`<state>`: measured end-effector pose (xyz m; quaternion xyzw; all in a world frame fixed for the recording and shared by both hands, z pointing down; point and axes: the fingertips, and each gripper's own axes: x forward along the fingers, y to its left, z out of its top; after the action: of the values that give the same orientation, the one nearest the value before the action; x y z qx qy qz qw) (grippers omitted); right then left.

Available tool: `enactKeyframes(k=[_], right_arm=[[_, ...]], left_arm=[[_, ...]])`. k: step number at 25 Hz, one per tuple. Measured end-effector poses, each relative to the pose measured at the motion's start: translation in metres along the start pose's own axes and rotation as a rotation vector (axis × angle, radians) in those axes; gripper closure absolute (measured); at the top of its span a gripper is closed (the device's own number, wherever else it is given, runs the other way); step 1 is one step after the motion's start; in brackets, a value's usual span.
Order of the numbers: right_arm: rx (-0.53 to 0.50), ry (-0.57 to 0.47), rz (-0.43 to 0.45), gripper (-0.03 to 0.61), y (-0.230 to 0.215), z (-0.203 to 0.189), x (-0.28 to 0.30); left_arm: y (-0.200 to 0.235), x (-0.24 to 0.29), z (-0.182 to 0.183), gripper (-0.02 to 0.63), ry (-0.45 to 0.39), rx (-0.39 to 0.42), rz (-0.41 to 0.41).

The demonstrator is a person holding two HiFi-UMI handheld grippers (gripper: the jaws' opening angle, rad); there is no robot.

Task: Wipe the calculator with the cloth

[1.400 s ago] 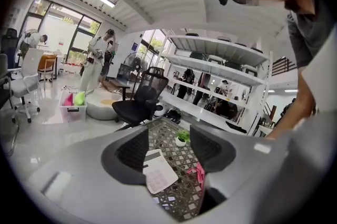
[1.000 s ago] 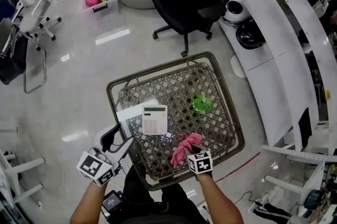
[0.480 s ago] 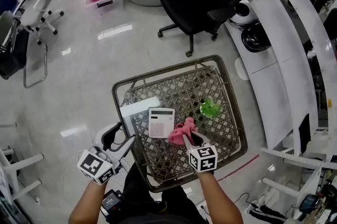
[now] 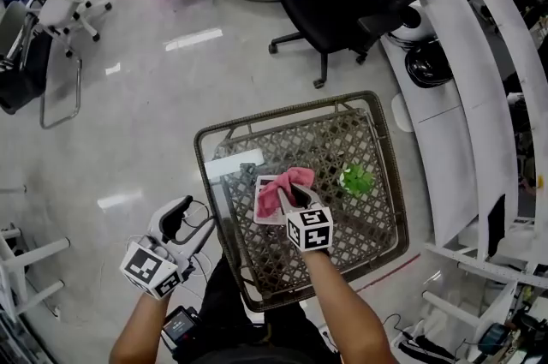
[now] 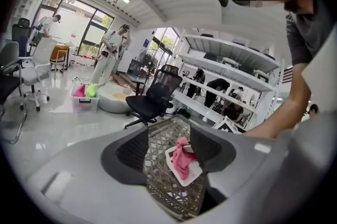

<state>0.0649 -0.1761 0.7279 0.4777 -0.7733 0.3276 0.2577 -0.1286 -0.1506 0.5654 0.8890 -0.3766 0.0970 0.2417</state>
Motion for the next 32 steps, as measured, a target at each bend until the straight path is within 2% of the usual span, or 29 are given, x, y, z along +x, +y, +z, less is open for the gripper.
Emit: enactKeyframes(k=[7,17,24,32], right_arm=[[-0.134,0.047,0.1,0.494,0.054,-0.012,0.026],[-0.092,0.118,0.183,0.495,0.1,-0.086,-0.006],[0.009,0.112,0.114,0.497,0.066,-0.108,-0.035],[0.067,0.079,0.013,0.497,0.008,-0.094,-0.046]], left_arm=[[0.015,-0.009,-0.007,0.344,0.003,-0.024,0.016],[0.006,0.003,-0.005,0.344,0.01,-0.016,-0.014],[-0.004,0.011,-0.009,0.344,0.026,-0.012,-0.034],[-0.007,0.015,-0.015,0.344,0.038,-0.013,-0.042]])
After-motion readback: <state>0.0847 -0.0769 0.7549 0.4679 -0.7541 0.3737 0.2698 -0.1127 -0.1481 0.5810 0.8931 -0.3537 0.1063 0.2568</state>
